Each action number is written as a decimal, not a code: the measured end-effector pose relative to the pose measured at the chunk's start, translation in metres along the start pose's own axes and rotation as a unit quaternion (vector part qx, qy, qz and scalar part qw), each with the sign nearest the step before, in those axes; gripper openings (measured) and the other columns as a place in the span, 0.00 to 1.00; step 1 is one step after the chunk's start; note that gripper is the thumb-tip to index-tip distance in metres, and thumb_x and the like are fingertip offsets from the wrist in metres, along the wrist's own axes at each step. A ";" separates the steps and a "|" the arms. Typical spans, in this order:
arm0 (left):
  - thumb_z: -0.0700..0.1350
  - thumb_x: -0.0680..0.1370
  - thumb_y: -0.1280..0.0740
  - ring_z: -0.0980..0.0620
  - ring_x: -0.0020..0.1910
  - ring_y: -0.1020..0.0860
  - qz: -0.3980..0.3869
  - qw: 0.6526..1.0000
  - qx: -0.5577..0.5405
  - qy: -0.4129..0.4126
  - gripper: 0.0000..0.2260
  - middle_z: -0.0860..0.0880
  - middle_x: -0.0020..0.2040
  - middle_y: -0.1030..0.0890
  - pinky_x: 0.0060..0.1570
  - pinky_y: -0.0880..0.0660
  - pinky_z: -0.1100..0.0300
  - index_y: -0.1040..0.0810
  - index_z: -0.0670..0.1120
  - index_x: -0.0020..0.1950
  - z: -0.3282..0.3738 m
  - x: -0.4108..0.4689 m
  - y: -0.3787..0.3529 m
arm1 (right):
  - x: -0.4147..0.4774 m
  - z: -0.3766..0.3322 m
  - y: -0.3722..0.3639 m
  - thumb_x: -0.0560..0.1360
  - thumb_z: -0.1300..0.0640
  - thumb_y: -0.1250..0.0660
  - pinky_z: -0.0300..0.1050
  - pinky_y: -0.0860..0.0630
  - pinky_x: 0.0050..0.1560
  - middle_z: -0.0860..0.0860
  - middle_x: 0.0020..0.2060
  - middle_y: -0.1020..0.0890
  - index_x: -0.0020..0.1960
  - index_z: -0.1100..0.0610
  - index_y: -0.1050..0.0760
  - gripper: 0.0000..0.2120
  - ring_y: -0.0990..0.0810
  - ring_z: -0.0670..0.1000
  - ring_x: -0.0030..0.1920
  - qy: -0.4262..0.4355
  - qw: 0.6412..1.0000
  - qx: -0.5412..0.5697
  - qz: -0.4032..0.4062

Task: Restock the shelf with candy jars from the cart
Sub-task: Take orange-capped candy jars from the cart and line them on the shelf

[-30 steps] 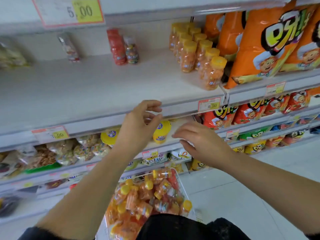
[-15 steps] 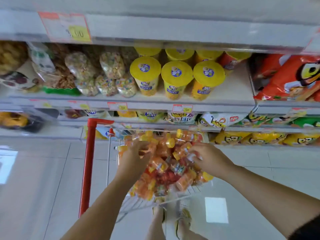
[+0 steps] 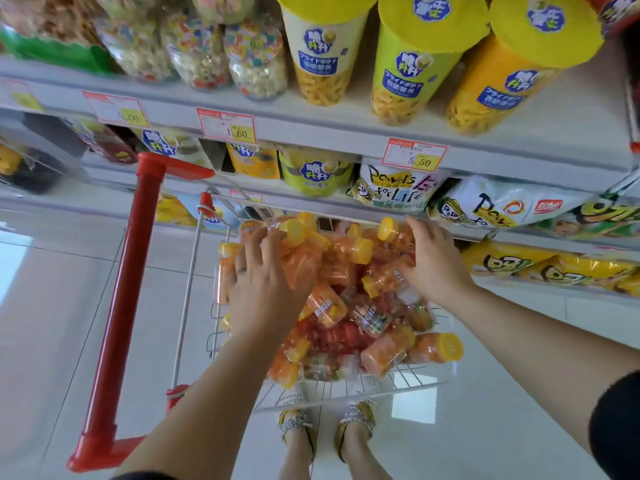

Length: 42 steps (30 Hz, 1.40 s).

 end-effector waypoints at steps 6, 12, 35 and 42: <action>0.65 0.72 0.31 0.40 0.71 0.32 -0.008 0.995 0.074 -0.060 0.28 0.47 0.74 0.36 0.69 0.36 0.41 0.32 0.52 0.65 0.002 0.003 -0.006 | 0.009 -0.001 0.002 0.77 0.56 0.31 0.56 0.34 0.71 0.57 0.71 0.31 0.77 0.55 0.40 0.32 0.35 0.61 0.71 -0.006 0.999 0.005 0.033; 0.68 0.69 0.31 0.39 0.73 0.34 -0.048 0.988 0.121 -0.083 0.29 0.46 0.76 0.39 0.72 0.40 0.37 0.29 0.58 0.66 -0.003 0.002 -0.012 | 0.000 0.007 0.009 0.75 0.53 0.28 0.54 0.30 0.66 0.55 0.67 0.27 0.74 0.53 0.35 0.30 0.31 0.59 0.66 -0.007 0.996 0.052 0.074; 0.80 0.67 0.46 0.43 0.79 0.61 -0.173 0.969 0.170 0.038 0.37 0.51 0.81 0.60 0.70 0.60 0.27 0.20 0.55 0.60 0.019 0.016 -0.021 | -0.033 -0.021 0.020 0.74 0.54 0.26 0.41 0.36 0.62 0.48 0.63 0.27 0.72 0.49 0.32 0.29 0.32 0.51 0.65 0.083 0.978 0.159 0.105; 0.77 0.68 0.41 0.38 0.77 0.69 -0.224 0.957 0.141 0.114 0.31 0.49 0.80 0.67 0.65 0.68 0.25 0.20 0.54 0.54 0.024 0.022 -0.030 | -0.036 -0.020 0.019 0.74 0.53 0.26 0.42 0.35 0.62 0.47 0.63 0.27 0.72 0.49 0.33 0.29 0.32 0.51 0.65 0.084 0.978 0.160 0.101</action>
Point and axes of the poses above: each hand's wrist, its own x-axis towards the middle knuckle, its own y-axis out of the back of the hand, z = x × y, the point moved 6 cm from there along x, towards the middle knuckle
